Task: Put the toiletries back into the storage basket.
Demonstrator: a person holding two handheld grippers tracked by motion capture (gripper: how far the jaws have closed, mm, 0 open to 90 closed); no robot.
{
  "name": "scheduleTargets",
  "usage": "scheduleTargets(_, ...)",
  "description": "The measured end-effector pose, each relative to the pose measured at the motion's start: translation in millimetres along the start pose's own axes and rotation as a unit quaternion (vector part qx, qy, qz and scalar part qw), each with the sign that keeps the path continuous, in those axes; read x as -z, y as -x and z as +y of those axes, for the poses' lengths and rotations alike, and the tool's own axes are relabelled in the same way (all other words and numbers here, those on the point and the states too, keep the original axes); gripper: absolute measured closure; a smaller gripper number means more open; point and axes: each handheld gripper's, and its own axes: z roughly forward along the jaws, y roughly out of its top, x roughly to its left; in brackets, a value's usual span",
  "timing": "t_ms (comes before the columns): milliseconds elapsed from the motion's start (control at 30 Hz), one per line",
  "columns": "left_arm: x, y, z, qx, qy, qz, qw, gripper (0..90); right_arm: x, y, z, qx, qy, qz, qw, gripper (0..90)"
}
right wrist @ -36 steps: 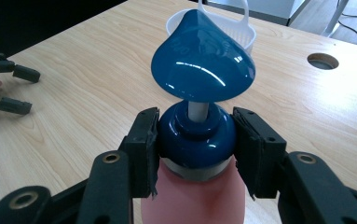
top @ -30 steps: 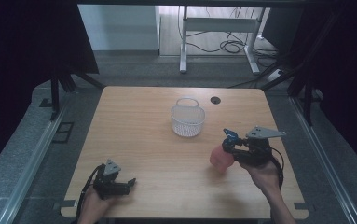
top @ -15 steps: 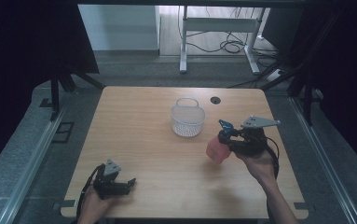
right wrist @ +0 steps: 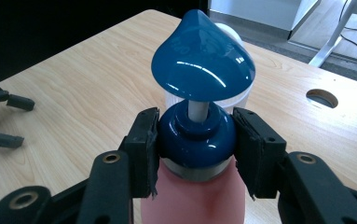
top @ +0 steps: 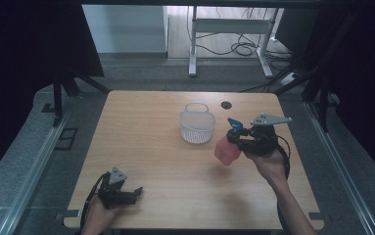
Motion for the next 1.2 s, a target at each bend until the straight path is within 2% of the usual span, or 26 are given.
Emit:
scheduleTargets(567,0.3,-0.3,0.1,-0.002,-0.002,-0.001,1.0,10.7,-10.8,3.2,24.8,0.009,-0.004,-0.011,0.9999,53.3)
scheduleTargets(1200,0.3,-0.3,0.0,-0.002,-0.002,-0.001,1.0,10.7,-22.6,4.8,56.2,0.017,0.007,-0.012,0.9998,53.2)
